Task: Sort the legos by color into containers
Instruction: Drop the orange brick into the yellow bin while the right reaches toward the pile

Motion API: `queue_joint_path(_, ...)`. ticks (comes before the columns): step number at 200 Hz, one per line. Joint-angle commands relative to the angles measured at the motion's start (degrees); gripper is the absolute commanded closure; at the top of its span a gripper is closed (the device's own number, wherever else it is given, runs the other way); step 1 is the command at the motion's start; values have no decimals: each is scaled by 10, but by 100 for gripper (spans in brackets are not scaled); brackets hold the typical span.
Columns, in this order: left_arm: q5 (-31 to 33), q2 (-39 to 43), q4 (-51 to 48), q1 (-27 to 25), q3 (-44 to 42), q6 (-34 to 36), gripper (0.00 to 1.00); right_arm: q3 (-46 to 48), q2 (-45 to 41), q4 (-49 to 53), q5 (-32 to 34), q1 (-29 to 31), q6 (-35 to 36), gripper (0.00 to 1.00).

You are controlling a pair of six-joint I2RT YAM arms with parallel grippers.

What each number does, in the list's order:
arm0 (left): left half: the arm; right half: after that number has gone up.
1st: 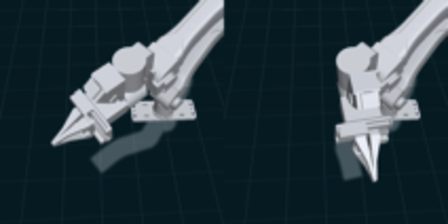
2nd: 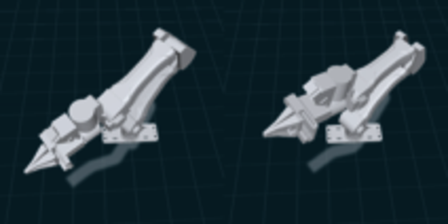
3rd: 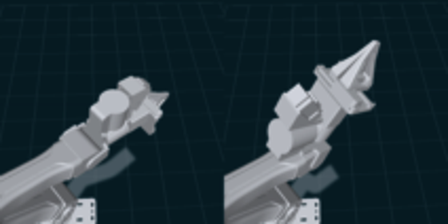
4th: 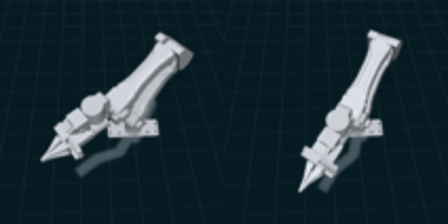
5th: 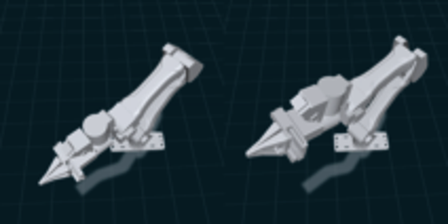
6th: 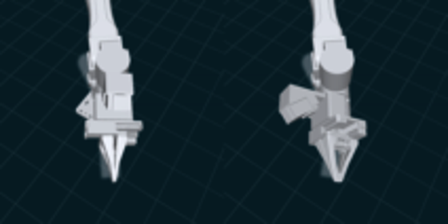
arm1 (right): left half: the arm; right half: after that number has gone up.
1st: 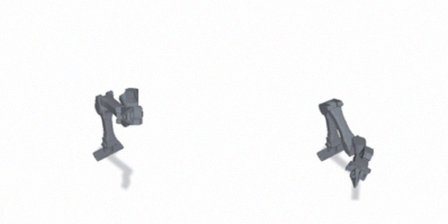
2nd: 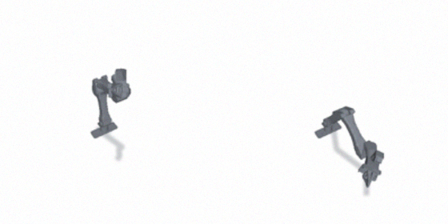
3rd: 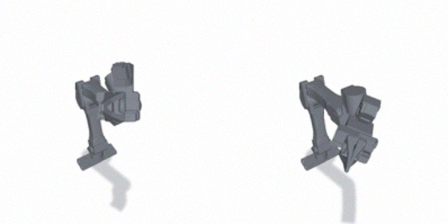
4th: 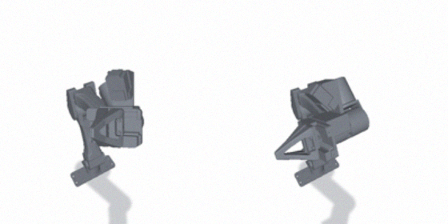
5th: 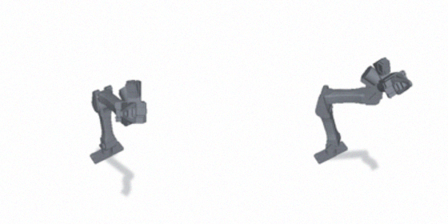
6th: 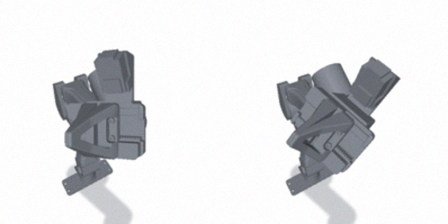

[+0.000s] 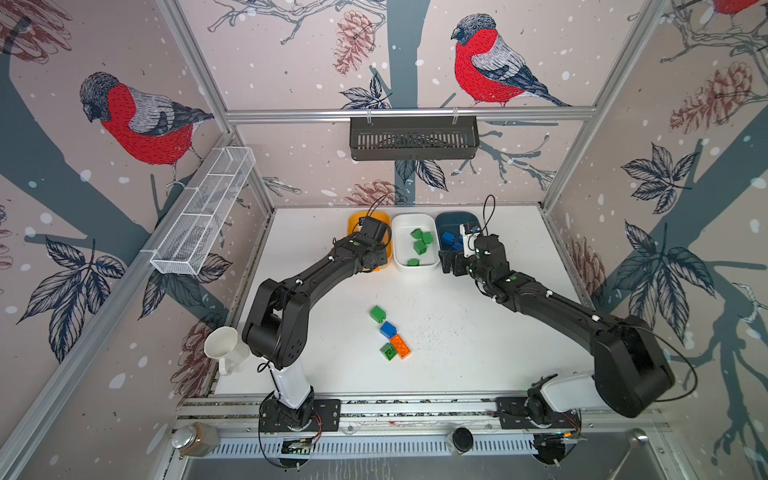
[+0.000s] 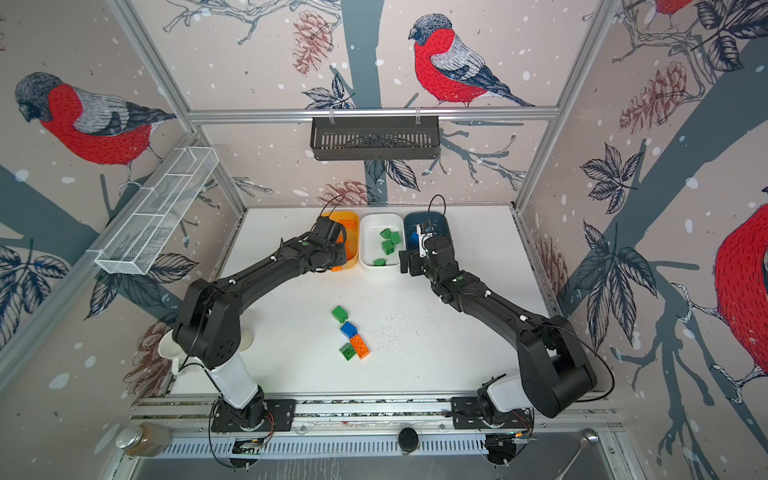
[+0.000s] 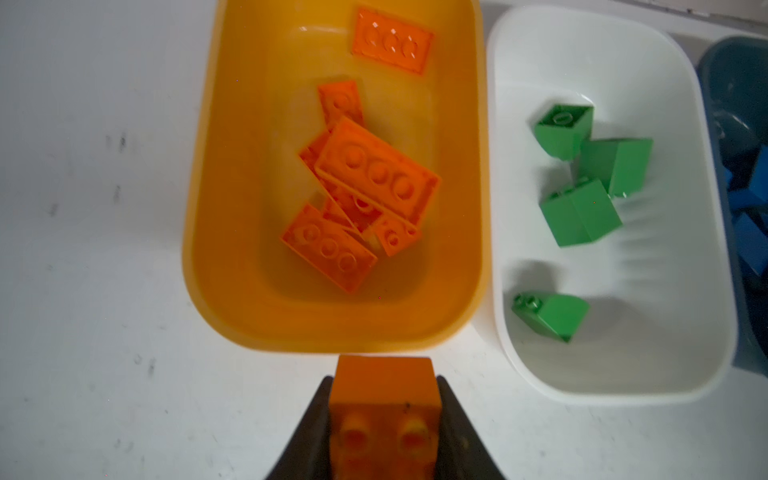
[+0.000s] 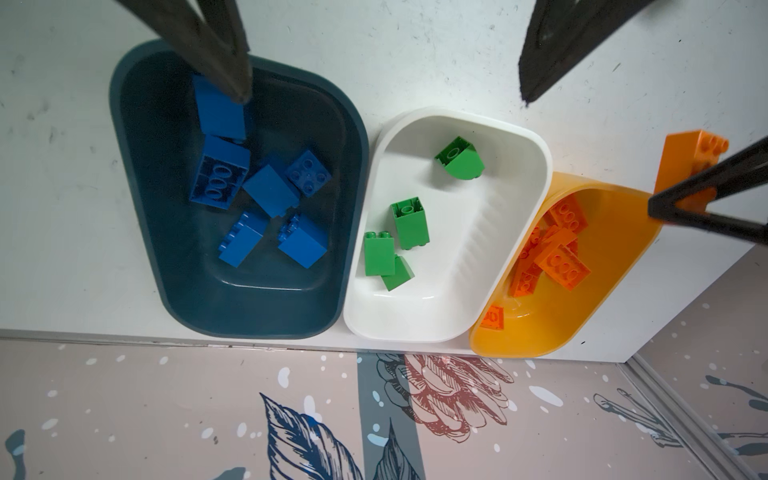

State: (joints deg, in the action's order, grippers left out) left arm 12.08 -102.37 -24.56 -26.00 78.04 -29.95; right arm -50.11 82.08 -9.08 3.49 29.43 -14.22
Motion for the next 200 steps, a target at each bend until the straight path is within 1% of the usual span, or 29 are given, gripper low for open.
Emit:
queue_joint_path(1,12,-27,19,22,26,20,80,-14,8,5,25,8,20,0)
queue_joint_path(14,16,-51,15,28,43,28,80,-19,11,10,31,11,23,0)
queue_joint_path(35,50,-89,9,36,70,37,80,-22,12,15,38,13,27,1)
queue_joint_path(61,54,-120,11,60,95,33,80,-22,12,21,45,15,30,0)
queue_joint_path(94,6,-169,26,69,135,36,80,-22,12,23,50,17,30,1)
queue_joint_path(109,-12,-202,19,69,175,36,81,-22,12,24,50,17,32,0)
queue_joint_path(123,-14,-229,10,69,215,32,81,-23,11,26,51,20,35,0)
queue_joint_path(146,-26,-253,13,69,275,32,80,-22,12,28,50,26,43,1)
queue_joint_path(168,-78,-275,38,70,313,51,78,-22,18,28,48,34,51,1)
queue_joint_path(185,-91,-294,36,71,341,63,77,-28,24,32,48,42,60,0)
queue_joint_path(200,-92,-305,12,73,371,61,72,-34,29,38,47,51,73,0)
